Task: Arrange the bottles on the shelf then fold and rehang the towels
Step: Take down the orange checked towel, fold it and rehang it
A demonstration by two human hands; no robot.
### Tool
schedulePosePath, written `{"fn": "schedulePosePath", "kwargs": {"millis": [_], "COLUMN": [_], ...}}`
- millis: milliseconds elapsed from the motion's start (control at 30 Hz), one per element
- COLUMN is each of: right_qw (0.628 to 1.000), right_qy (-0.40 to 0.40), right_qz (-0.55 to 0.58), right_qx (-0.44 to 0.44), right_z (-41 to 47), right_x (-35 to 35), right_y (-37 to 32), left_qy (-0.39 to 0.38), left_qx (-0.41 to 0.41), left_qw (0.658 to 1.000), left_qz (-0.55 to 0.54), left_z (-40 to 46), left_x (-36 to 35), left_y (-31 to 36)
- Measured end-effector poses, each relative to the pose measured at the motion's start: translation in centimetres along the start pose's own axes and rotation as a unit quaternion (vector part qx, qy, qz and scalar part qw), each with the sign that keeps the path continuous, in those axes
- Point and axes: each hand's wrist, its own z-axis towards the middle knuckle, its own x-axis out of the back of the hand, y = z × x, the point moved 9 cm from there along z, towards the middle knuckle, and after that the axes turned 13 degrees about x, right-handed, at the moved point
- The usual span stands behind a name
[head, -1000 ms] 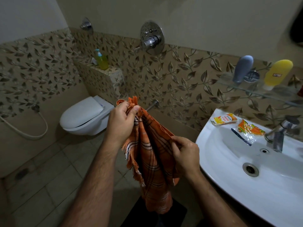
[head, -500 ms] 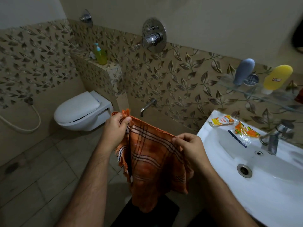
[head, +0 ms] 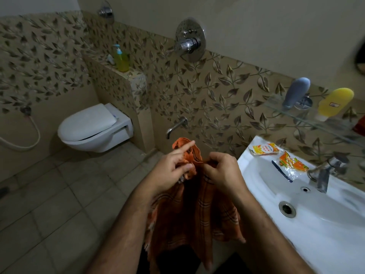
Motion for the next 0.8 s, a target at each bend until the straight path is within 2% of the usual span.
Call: {"fn": "schedulePosePath", "kwargs": {"millis": [100, 233, 400, 500, 667, 800], "right_qw": [0.998, 0.996, 0.998, 1.000, 0.991, 0.982], "right_qy": [-0.017, -0.014, 0.003, 0.011, -0.050, -0.076], "right_qz": [-0.017, -0.040, -0.035, 0.017, 0.119, 0.170], "right_qx": [0.053, 0.080, 0.043, -0.005, -0.031, -0.015], "right_z": [0.0, 0.0, -0.6, -1.4, -3.0, -3.3], "right_x": [0.0, 0.8, 1.6, 1.8, 0.2, -0.1], "right_y": [-1.0, -1.1, 0.1, 2.0, 3.8, 3.4], "left_qy": [-0.051, -0.019, 0.110, 0.212, 0.345, 0.401], "left_qx": [-0.021, -0.016, -0.035, -0.032, 0.006, 0.053], "left_qw": [0.998, 0.998, 0.992, 0.975, 0.938, 0.913], "left_qz": [0.024, 0.051, 0.044, 0.052, 0.021, -0.042], "left_z": [0.5, 1.1, 1.2, 0.9, -0.4, -0.7], "left_x": [-1.8, -2.1, -1.3, -0.1, 1.4, 1.8], "left_y": [1.1, 0.7, 1.4, 1.6, 2.8, 2.7]}}
